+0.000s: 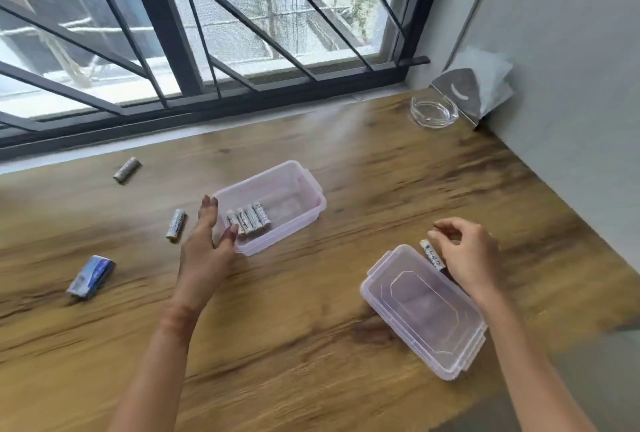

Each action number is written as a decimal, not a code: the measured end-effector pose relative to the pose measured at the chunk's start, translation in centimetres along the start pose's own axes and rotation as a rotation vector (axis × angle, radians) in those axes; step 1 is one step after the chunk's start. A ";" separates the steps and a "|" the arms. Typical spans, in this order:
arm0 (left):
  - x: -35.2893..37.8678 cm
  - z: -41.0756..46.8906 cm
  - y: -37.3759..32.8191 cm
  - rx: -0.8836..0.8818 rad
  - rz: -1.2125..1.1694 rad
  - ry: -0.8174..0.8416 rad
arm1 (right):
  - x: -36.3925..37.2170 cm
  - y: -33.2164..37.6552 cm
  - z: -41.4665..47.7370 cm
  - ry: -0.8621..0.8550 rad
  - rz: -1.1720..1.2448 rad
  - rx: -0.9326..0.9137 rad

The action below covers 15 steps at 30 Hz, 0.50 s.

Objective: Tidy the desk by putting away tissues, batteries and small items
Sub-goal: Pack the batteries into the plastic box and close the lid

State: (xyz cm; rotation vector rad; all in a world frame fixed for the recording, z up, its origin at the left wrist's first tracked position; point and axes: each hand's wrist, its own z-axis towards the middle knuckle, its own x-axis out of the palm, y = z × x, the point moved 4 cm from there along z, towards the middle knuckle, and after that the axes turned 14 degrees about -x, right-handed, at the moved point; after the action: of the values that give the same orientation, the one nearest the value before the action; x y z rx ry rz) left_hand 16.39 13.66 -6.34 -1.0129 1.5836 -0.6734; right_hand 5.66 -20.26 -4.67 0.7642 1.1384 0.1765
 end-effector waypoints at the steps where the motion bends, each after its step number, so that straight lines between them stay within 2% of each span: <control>1: 0.2 -0.1 0.1 0.000 -0.005 -0.007 | -0.2 -0.6 -0.4 0.023 -0.017 0.011; 7: 0.5 -0.1 0.5 0.004 -0.068 -0.012 | 0.7 -1.6 -1.4 0.097 -0.045 0.000; 10: 0.4 -0.1 0.5 0.001 -0.088 -0.012 | 1.1 -1.3 -1.2 0.124 -0.137 -0.033; 15: 0.6 -0.2 0.5 0.012 -0.078 -0.030 | 1.5 0.8 0.4 0.041 -0.106 -0.029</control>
State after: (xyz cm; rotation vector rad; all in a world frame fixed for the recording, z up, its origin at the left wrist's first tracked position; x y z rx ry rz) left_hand 16.01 13.39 -6.97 -1.0756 1.5189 -0.7172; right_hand 6.91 -19.09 -5.23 0.6753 1.2098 0.1197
